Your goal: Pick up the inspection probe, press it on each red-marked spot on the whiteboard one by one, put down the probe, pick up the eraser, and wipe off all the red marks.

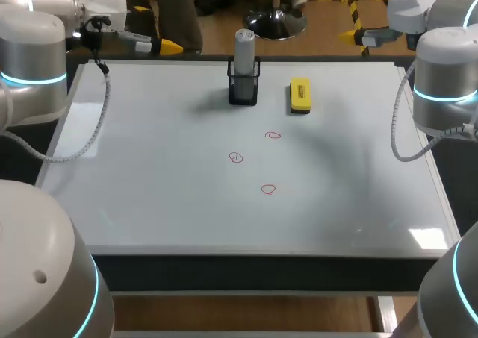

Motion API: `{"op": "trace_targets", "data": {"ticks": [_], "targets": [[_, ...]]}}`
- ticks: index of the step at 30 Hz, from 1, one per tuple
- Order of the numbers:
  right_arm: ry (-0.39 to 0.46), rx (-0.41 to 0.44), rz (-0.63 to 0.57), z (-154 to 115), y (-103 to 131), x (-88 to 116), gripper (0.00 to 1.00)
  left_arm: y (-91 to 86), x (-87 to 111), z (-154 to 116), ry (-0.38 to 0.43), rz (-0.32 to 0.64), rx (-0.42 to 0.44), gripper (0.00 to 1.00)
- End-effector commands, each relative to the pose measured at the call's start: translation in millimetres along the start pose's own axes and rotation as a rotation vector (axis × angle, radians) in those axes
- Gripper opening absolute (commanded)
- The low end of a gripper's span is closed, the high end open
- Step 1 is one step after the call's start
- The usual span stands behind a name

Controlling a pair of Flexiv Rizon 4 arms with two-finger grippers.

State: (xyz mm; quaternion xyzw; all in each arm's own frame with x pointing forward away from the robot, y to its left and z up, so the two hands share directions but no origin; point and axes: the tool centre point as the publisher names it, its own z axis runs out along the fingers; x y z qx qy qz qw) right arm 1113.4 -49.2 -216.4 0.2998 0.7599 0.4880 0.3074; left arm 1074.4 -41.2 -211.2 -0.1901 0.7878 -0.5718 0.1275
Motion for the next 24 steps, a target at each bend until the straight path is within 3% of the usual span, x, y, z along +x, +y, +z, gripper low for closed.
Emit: {"op": "trace_targets", "data": {"ticks": [1,10,24], "targets": [[0.001,0.001,0.0,0.1,0.1,-0.5,1.0,0.5,-6.7,15.0,0.222,0.049,0.01,1.0],[0.001,0.001,0.0,0.1,0.1,-0.5,1.0,-2.6,2.3,44.9,0.374,0.092,0.048,1.0],[0.001,0.001,0.0,0.1,0.1,-0.5,1.0,-3.8,13.1,89.8,0.421,0.086,0.098,1.0]]}}
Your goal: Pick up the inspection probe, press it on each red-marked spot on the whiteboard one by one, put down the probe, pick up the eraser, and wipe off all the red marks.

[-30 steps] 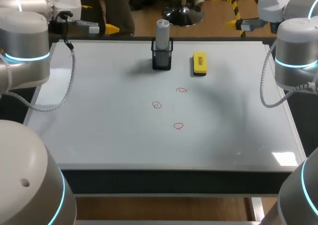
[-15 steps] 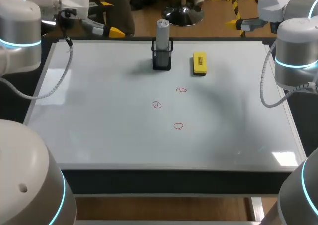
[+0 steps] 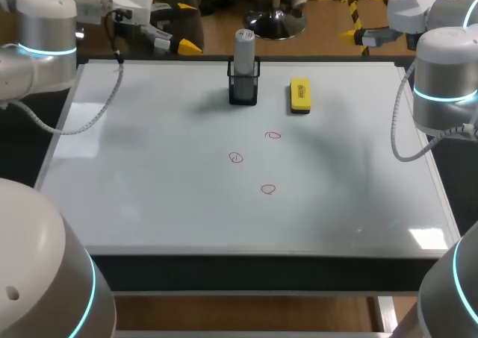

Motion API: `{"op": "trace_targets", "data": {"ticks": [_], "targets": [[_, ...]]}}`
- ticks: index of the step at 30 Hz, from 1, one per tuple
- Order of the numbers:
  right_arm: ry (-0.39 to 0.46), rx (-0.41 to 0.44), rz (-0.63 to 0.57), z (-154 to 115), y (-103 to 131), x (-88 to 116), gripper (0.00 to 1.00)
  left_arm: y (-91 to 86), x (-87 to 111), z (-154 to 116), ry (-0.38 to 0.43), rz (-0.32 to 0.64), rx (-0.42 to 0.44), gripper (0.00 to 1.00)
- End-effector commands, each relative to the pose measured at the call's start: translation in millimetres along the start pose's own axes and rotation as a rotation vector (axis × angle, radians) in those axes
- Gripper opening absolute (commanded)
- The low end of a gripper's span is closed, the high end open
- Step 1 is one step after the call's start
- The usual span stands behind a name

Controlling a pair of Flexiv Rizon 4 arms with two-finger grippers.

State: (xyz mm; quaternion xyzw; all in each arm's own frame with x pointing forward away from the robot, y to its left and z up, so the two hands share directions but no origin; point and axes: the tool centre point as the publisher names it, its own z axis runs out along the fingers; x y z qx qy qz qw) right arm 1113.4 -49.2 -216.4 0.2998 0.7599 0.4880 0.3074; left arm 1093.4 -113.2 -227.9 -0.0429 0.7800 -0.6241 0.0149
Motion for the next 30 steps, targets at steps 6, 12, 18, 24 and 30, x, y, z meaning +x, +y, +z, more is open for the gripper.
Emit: {"op": "trace_targets", "data": {"ticks": [6,12,18,24,30], "targets": [[0.001,0.001,0.0,0.1,0.1,-0.5,1.0,7.6,-7.9,35.2,0.057,-0.002,0.021,1.0],[0.001,0.001,0.0,0.1,0.1,-0.5,1.0,12.0,-6.5,56.7,0.071,-0.009,0.031,1.0],[0.001,0.001,0.0,0.1,0.1,-0.5,1.0,18.5,-5.7,75.6,0.06,-0.021,0.039,1.0],[0.001,0.001,0.0,0.1,0.1,-0.5,1.0,20.0,-0.7,86.1,0.034,-0.02,0.049,1.0],[0.001,0.001,0.0,0.1,0.1,-0.5,1.0,18.5,5.5,99.7,0.013,-0.012,0.055,1.0]]}}
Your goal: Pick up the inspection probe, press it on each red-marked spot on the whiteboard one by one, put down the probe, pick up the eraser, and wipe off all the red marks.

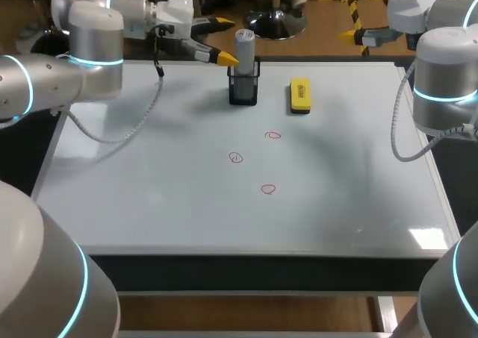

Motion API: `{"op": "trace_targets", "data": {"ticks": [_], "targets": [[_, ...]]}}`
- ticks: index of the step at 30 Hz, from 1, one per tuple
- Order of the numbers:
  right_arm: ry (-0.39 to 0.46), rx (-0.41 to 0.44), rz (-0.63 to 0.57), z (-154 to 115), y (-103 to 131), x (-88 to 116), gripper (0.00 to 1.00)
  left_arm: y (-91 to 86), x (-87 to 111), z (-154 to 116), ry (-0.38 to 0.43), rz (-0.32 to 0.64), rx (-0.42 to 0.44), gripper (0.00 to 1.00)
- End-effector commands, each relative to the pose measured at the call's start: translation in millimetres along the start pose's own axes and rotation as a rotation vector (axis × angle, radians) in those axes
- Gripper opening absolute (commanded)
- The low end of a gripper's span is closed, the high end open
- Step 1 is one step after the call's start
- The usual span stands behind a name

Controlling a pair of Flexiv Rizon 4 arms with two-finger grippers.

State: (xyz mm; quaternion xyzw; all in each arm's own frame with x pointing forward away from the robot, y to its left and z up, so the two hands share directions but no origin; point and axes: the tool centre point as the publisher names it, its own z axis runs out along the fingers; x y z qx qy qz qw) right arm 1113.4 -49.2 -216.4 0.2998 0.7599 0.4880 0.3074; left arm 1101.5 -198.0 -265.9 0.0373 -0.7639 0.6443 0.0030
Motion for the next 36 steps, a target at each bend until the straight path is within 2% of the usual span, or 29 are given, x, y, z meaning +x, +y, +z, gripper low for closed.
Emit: {"op": "trace_targets", "data": {"ticks": [1,12,34,35,36], "targets": [[0.001,0.001,0.0,0.1,0.1,-0.5,1.0,1.1,8.4,10.9,-0.026,0.005,0.007,1.0],[0.001,0.001,0.0,0.1,0.1,-0.5,1.0,3.0,12.1,25.1,-0.044,-0.005,0.023,1.0],[0.001,0.001,0.0,0.1,0.1,-0.5,1.0,3.5,10.5,40.2,-0.018,-0.007,0.024,1.0],[0.001,0.001,0.0,0.1,0.1,-0.5,1.0,3.5,10.5,40.3,-0.018,-0.006,0.025,0.97],[0.001,0.001,0.0,0.1,0.1,-0.5,1.0,3.5,10.5,40.3,-0.02,-0.006,0.027,0.89]]}}
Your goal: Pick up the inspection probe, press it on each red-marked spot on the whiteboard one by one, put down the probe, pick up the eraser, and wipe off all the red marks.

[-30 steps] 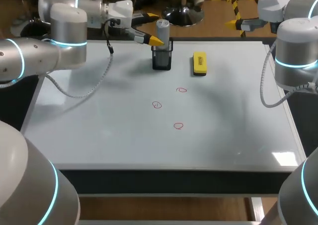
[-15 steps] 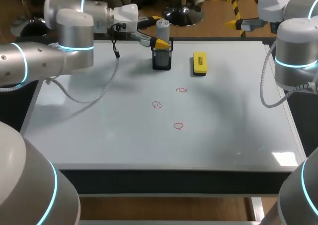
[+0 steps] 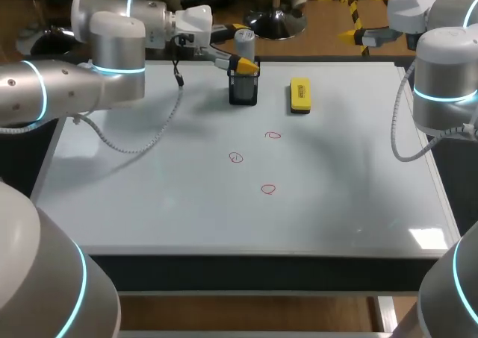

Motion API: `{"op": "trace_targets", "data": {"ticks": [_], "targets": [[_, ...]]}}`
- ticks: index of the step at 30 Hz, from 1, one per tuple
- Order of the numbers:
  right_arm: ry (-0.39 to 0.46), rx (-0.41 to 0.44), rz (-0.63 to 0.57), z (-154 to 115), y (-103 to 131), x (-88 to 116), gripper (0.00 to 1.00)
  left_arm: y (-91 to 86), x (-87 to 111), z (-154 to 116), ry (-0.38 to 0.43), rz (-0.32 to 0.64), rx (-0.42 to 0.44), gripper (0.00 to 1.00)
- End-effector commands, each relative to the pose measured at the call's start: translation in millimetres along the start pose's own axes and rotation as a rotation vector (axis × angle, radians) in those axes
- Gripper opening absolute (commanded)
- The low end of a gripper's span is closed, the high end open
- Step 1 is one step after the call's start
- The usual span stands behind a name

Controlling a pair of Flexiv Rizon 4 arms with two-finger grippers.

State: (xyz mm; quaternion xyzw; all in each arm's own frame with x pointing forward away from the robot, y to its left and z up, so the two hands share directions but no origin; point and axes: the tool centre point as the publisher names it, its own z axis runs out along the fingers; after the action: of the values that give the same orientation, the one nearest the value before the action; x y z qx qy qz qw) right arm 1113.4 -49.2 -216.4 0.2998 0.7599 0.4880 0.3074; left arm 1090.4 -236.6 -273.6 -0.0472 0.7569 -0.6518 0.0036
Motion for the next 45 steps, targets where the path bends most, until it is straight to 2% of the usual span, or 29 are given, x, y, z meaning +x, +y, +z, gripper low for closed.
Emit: {"op": "trace_targets", "data": {"ticks": [1,2,3,4,19,32,45], "targets": [[0.001,0.001,0.0,0.1,0.1,-0.5,1.0,1.3,-2.0,1.2,0.001,0.001,0.007,0.72],[0.001,0.001,0.0,0.1,0.1,-0.5,1.0,0.9,-1.6,1.1,0.001,0.002,0.008,0.45],[0.001,0.001,0.0,0.1,0.1,-0.5,1.0,0.4,-1.0,0.9,0.001,0.003,0.008,0.36],[0.001,0.001,0.0,0.1,0.1,-0.5,1.0,0.1,-0.3,0.6,0.001,0.006,0.009,0.0],[0.001,0.001,0.0,0.1,0.1,-0.5,1.0,-9.1,5.8,-1.6,0.011,0.035,0.0,0.0],[0.001,0.001,0.0,0.1,0.1,-0.5,1.0,-38.0,3.1,-8.1,0.007,0.047,-0.001,0.0],[0.001,0.001,0.0,0.1,0.1,-0.5,1.0,-75.0,5.0,-15.1,0.015,0.053,-0.002,0.0]]}}
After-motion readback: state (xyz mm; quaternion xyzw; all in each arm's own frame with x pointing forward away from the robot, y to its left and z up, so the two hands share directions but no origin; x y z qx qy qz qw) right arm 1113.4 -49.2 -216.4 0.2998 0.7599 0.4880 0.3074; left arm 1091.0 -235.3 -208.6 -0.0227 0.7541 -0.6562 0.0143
